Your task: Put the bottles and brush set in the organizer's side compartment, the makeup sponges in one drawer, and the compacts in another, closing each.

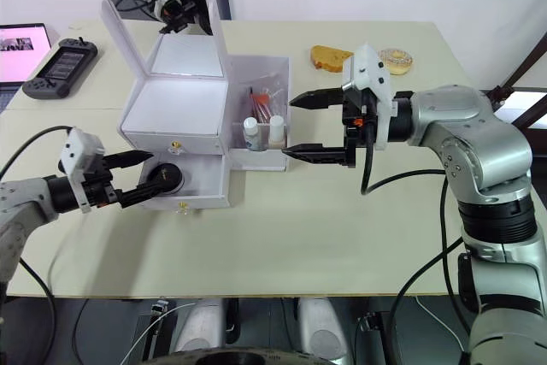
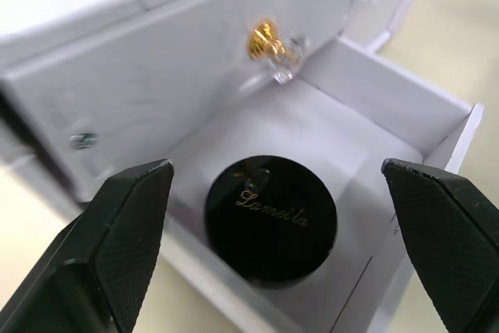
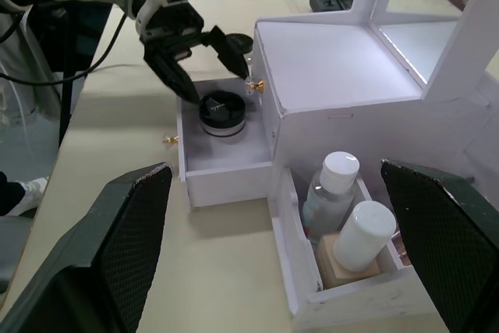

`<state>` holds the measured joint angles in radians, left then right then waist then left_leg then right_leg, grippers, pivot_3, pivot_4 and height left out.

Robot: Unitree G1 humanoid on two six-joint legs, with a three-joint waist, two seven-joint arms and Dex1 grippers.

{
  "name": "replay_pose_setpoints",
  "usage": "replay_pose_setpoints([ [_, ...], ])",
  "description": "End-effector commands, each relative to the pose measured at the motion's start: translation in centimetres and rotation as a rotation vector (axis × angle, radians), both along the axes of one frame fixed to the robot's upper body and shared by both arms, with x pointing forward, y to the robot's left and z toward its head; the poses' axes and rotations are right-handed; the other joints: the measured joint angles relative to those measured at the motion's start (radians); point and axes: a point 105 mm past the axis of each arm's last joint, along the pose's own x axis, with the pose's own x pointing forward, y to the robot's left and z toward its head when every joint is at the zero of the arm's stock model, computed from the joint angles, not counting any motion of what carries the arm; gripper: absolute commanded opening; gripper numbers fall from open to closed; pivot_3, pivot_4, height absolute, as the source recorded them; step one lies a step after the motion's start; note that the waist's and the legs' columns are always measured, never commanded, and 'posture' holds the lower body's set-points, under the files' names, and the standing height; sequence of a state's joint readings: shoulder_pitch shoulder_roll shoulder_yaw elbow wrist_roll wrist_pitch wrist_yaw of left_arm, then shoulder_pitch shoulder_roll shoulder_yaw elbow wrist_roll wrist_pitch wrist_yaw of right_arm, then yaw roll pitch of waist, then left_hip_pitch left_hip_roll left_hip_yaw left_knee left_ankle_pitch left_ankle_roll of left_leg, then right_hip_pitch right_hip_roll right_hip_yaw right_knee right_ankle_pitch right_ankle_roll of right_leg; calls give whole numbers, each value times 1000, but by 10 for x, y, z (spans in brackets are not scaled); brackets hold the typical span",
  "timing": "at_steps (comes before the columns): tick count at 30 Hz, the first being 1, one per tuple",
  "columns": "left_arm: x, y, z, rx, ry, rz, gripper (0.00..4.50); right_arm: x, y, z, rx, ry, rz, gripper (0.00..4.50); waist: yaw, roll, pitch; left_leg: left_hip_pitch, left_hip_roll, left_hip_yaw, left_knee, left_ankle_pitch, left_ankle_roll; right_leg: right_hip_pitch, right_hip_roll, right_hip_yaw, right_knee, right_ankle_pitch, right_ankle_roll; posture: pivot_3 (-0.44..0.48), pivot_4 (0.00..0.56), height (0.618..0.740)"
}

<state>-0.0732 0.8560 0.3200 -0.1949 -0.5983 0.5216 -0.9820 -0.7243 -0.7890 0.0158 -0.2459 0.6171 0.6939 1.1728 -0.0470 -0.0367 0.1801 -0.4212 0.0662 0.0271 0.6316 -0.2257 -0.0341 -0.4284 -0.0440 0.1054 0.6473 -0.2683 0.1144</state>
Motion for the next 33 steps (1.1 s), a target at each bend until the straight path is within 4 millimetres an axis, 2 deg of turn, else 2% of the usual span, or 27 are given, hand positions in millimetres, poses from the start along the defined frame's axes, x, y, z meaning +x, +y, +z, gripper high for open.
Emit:
replay_pose_setpoints([
  [1, -13, 11, 24, -13, -67, 20, 4479, -5, 3, 14, 15, 18, 41, 4500, -2, 0, 0, 0, 0, 0, 0, 0, 0, 0, 0, 0, 0, 0, 0, 0, 150, 740],
  [3, -23, 23, 29, -31, -74, 62, 4479, -7, 5, 15, 15, 50, 67, 4500, -5, 0, 0, 0, 0, 0, 0, 0, 0, 0, 0, 0, 0, 0, 0, 0, 150, 740],
  [7, -47, 62, 31, -61, -96, 243, 4479, -9, 12, 13, -8, 79, 135, 4500, -19, 0, 0, 0, 0, 0, 0, 0, 0, -1, 0, 0, 0, 0, 0, 0, 150, 740],
  [10, -64, 92, 23, -64, -116, 409, 4479, -7, 17, 12, -17, 74, 182, 4500, -23, 0, 0, 0, 0, 0, 0, 0, 0, 0, -1, 0, 0, 0, -1, 0, 150, 740],
  [12, -73, 104, 17, -62, -127, 485, 4479, -6, 19, 11, -21, 68, 203, 4500, -24, 0, 0, 0, 0, 0, 0, 0, 0, 0, -1, 0, 0, 0, -1, 0, 150, 740],
  [14, -91, 120, 5, -43, -137, 594, 4479, -4, 23, 11, -23, 58, 231, 4500, -24, 0, 0, 0, 0, 0, 0, 0, 0, 0, -1, 0, 0, 0, -1, 0, 150, 740],
  [18, -128, 138, -11, -19, -146, 731, 4479, 2, 22, 12, -17, 53, 241, 4500, -25, -1, 0, 0, 0, 1, 0, 0, 0, 0, -2, 0, -1, 0, -1, 0, 150, 740],
  [23, -159, 166, -24, -47, -167, 911, 4479, 16, 13, 4, -44, 48, 184, 4500, -22, -1, -1, 0, 0, 0, 1, 0, 0, 0, -2, -1, -2, -1, -2, 0, 150, 740],
  [27, -165, 168, -35, -50, -140, 928, 4479, 17, 13, 4, -42, 44, 186, 4500, -26, -2, -1, 0, 0, 0, 1, 0, -1, 0, -3, 0, -3, -1, -2, 0, 150, 740],
  [33, -156, 168, -37, -61, -145, 912, 4479, 15, 12, 4, -35, 45, 181, 4500, -26, -2, -1, 0, 0, 0, -1, 0, -1, -1, -3, 0, -3, -1, -3, 0, 150, 740],
])
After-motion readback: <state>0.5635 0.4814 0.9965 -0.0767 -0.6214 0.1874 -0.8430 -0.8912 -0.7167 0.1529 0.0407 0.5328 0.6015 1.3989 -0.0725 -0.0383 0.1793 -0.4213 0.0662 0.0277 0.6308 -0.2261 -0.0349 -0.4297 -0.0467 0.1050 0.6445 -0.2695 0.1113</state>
